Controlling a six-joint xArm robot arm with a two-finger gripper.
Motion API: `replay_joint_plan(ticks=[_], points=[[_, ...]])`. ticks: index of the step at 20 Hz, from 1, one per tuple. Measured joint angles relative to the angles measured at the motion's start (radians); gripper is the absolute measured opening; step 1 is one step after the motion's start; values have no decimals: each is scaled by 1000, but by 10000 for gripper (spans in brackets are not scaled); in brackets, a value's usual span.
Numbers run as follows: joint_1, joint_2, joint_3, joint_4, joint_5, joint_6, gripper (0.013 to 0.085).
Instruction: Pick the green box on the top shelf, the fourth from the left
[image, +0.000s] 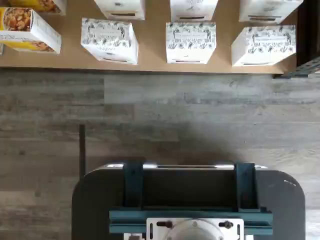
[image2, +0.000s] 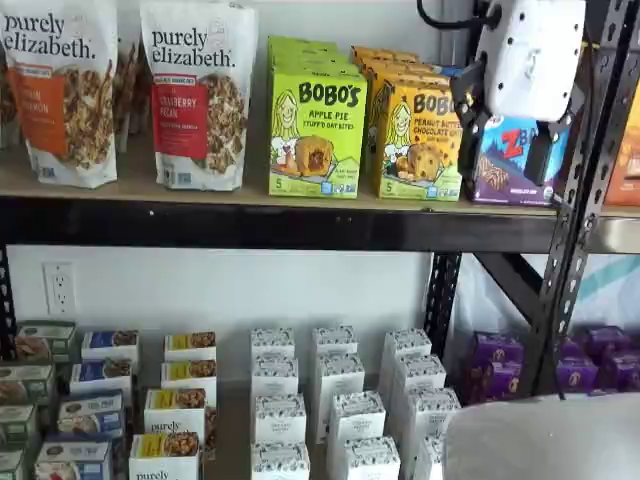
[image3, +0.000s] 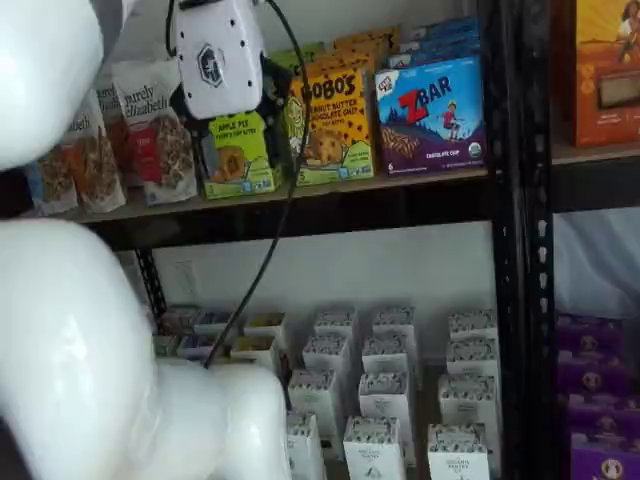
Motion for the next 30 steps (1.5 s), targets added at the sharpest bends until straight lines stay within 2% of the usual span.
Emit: replay_joint_plan(ticks=[1,2,3,8,12,20,26,30], points=[[-29,-1,2,31,0,-15,850],[-113,-6,8,119,0,-57,850],[-133,-8,10,144,-1,-70,850],[-141,-6,9,156,-3,-79,850],[-100,-17,23,140,-41,-51,850],[40,-32,59,97,-174,58,850],[137,4,49,82,-266,140,850],[182,47,21,65,-303,178,850]])
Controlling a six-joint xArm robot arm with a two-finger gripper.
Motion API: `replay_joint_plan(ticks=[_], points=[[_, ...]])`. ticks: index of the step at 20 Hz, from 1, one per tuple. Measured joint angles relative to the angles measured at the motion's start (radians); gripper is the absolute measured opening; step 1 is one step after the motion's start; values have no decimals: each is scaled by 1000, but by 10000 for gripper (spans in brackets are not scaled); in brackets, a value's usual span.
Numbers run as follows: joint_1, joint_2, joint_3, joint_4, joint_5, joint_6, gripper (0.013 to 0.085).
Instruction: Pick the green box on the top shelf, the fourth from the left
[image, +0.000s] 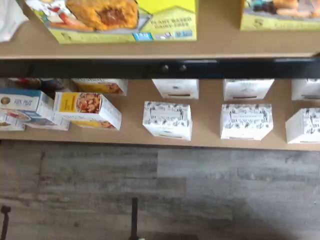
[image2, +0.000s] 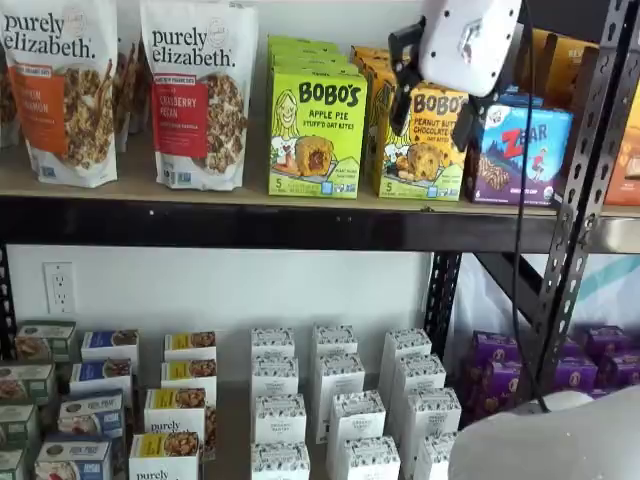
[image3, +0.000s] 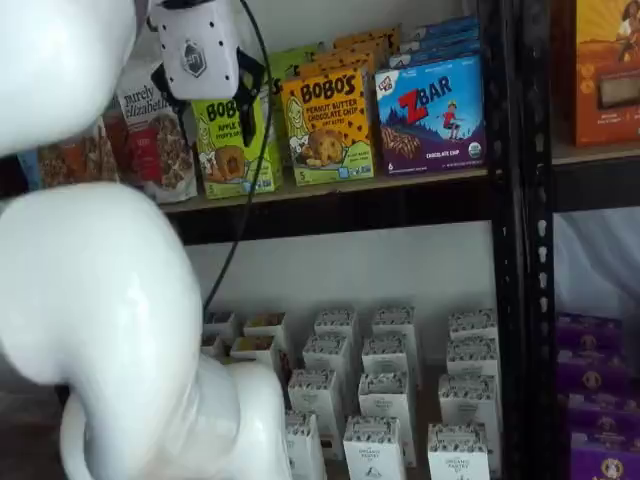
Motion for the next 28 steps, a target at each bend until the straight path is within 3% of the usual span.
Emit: replay_joint_plan(ticks=[15,28], points=[[135,144,-110,-113,-104,113,850],[195,267,-207,-178,-181,169,850]])
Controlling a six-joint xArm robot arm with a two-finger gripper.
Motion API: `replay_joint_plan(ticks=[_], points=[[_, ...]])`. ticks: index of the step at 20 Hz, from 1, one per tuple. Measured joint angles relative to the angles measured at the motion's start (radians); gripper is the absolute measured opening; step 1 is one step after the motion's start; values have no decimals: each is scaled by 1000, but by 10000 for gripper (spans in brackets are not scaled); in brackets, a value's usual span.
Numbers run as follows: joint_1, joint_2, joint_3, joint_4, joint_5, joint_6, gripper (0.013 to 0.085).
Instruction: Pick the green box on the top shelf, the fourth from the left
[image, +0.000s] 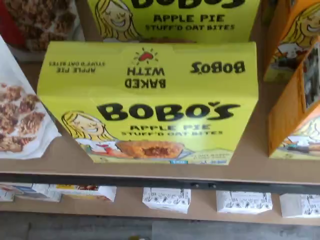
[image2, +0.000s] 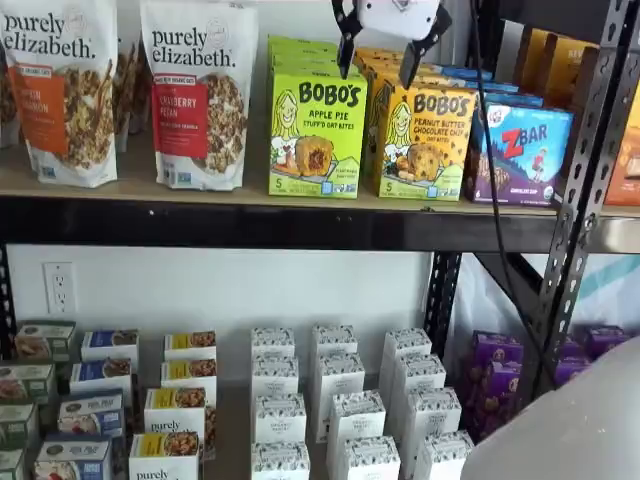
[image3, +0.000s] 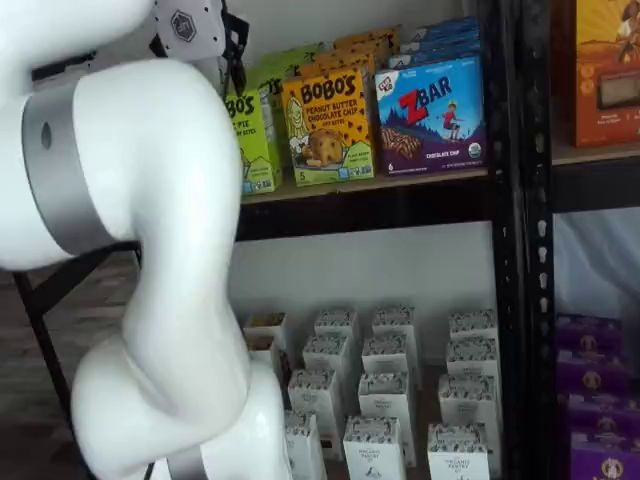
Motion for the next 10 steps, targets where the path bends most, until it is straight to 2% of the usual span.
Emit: replay_joint_plan(ticks=[7,10], points=[[14,87,-67,-14,-26,15,850],[3,128,-103,10,-22,4,850]])
